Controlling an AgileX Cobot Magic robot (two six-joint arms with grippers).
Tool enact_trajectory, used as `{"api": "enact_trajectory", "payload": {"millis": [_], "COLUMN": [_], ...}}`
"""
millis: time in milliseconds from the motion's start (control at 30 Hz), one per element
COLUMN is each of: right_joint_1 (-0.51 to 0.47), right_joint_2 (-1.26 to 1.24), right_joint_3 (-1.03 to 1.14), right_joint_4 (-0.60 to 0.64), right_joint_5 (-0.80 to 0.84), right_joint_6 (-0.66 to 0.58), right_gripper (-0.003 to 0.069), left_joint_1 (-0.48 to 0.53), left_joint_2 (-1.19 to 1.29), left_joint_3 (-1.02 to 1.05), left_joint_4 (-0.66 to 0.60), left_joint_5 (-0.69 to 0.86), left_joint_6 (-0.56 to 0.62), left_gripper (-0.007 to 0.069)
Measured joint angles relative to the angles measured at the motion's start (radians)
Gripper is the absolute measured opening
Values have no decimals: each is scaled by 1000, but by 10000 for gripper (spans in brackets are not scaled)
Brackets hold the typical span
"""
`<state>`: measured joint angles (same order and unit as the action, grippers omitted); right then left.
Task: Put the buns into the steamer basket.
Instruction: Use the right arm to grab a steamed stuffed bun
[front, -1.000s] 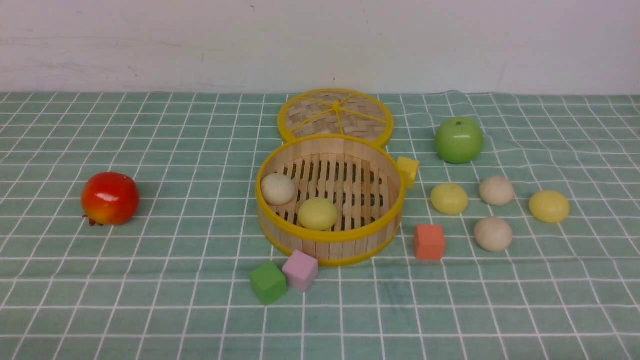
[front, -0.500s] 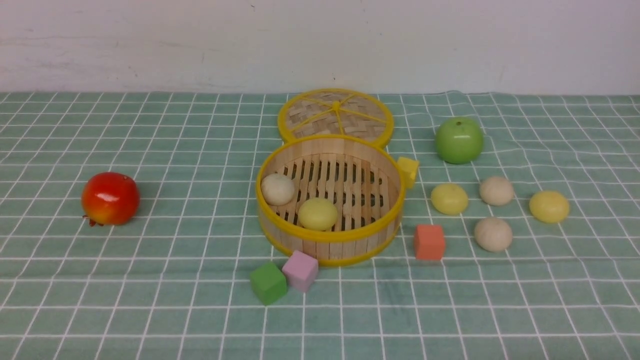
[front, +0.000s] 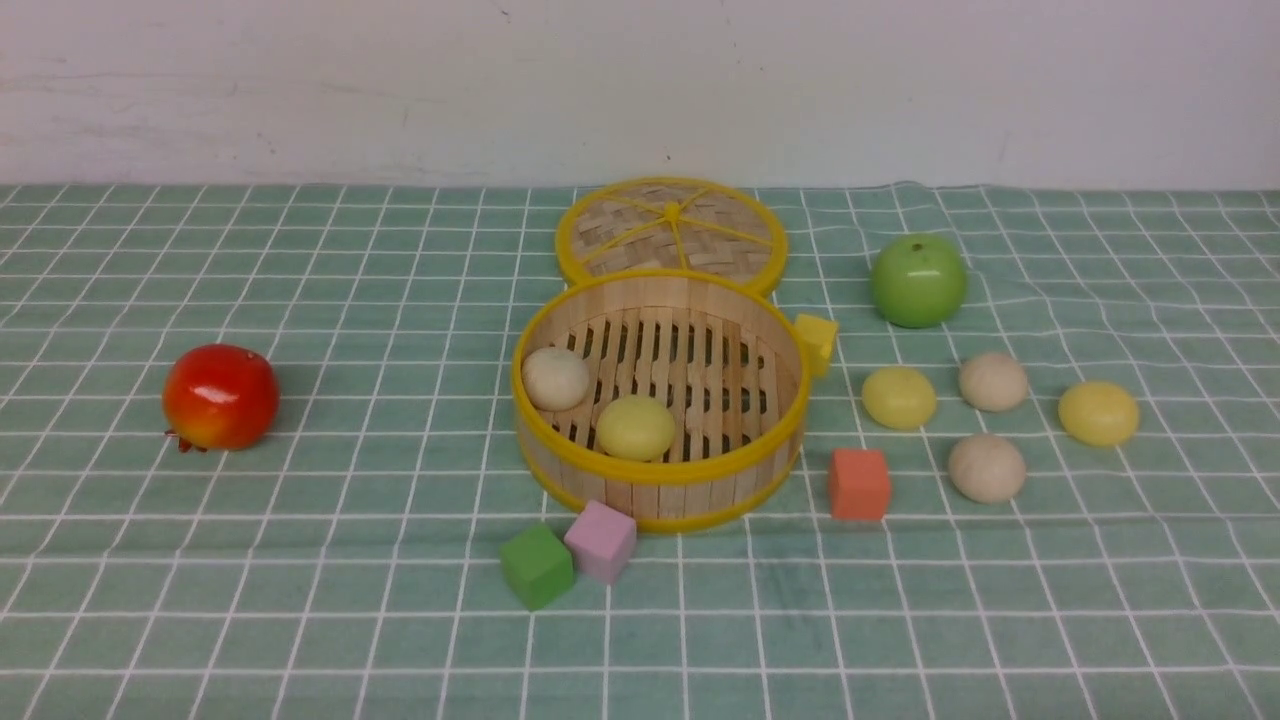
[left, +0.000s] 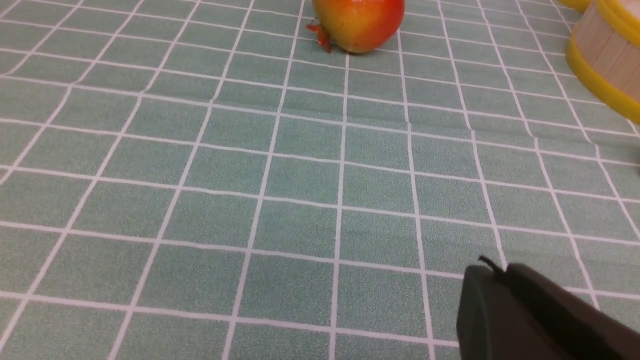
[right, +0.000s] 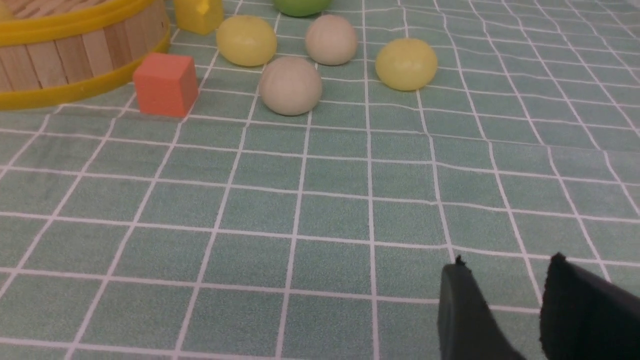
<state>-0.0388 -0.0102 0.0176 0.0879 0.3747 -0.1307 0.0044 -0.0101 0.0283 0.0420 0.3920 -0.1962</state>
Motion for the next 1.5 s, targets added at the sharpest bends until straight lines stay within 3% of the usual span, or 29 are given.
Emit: {"api": "enact_trajectory", "payload": {"millis": [467,633,800,967,1200,1500], "right_joint_1": [10,11,11,11,11,11], "right_joint_2": [0,0,0,0,4,290], "right_joint_3": [2,8,8,8,-90,-472], "right_joint_4": [-12,93,287,387,413,400], "right_joint_5": [-20,-179,-416,-526,-418,-12], "right_joint_6": [-1,-1,-1,8,62,70], "right_gripper": [240,240,240,240,240,240], "left_joint_1": [0,0,0,0,0,0], "left_joint_2": [0,0,0,0,0,0], "left_joint_3": [1,1,1,1,1,1], "left_joint_4": [0,0,0,0,0,-1], "left_joint_5": [0,0,0,0,-1,-1], "left_joint_6": [0,0,0,0,0,0], "left_gripper": [38,38,38,39,41,49]}}
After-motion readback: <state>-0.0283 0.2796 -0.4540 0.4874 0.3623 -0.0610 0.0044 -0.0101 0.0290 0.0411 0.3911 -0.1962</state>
